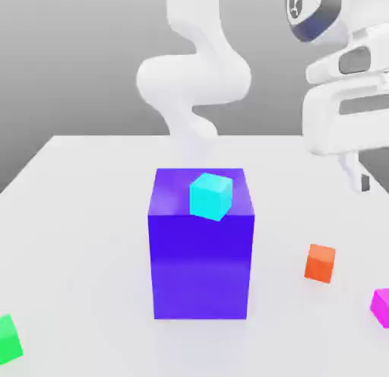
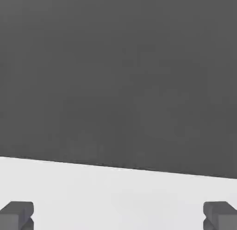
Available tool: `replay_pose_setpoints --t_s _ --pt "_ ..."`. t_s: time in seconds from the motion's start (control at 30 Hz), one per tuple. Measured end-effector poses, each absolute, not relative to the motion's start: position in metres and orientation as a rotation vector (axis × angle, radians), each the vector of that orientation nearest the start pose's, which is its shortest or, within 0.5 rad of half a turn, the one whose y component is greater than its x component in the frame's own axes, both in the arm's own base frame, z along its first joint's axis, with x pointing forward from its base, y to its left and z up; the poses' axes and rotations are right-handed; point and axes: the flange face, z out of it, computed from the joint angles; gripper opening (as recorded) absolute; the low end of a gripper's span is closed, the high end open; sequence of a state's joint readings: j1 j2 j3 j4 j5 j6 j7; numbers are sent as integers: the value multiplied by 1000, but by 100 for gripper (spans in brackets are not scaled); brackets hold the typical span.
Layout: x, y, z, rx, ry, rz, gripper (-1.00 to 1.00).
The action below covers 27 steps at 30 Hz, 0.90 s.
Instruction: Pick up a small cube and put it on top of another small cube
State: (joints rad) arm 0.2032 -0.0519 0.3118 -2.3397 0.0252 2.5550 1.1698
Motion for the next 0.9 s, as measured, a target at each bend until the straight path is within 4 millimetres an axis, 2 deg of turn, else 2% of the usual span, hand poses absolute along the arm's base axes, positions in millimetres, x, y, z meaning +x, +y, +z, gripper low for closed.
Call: replay_pose_setpoints --t_s 0.07,0.2,0.3,0.37,0.47,0.5,0.67,0.7,0.73,0.87,0.9 --pt "441 286 345 -2814 948 -199 0" --pt "417 318 270 -2891 971 -95 0" --pt "387 341 215 -2958 971 -26 0" --pt "377 348 184 -2981 970 -6 0" --pt "374 350 142 -2987 970 0 0" --pt "374 349 132 -2988 970 0 -100" --pt "374 350 132 -2986 969 -1 -100" --pt "373 349 127 -2986 969 -1 -100" --pt "373 350 132 -2987 969 -1 -100" --pt "374 350 178 -2987 969 -1 -100" --pt "380 342 187 -2984 982 -2 -100"
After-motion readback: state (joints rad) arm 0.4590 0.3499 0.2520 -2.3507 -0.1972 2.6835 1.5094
